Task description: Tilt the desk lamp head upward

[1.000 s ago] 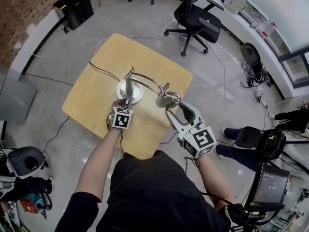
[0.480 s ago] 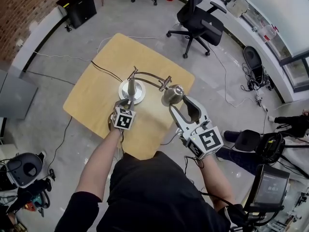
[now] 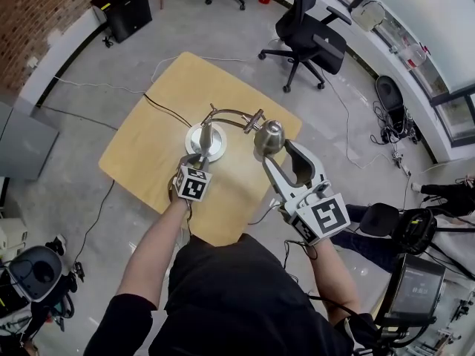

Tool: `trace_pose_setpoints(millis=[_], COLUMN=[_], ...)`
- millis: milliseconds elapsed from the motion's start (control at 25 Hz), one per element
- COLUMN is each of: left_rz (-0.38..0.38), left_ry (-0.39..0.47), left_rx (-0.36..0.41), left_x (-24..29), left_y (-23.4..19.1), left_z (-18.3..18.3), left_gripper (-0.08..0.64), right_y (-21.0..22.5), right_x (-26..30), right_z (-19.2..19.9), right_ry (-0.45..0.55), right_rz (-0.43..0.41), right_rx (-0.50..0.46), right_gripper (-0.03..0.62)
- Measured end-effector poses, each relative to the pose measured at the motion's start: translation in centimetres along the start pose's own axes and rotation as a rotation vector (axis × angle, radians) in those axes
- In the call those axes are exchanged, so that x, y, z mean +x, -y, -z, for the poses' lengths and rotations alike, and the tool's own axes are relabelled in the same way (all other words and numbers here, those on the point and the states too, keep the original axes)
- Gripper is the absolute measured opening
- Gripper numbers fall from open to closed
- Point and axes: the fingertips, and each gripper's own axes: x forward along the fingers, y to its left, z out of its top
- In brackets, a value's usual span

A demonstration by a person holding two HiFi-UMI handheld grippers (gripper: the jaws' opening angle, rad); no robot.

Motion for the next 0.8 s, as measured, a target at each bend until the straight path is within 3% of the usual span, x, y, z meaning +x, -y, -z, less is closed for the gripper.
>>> trace_pose_setpoints(millis=[800], left_rz=[-0.004], left_ry=[0.011], left_rx=[0.005], left_x=[0.1], left_y=[0.6], left_z=[0.4], left_gripper=[0.078], right_y=[-0.5], right_x=[1.1], right_z=[-2.1], right_ry=[0.045], right_rz=[-0.042], right_rx=[0.006], right_gripper=[0.209])
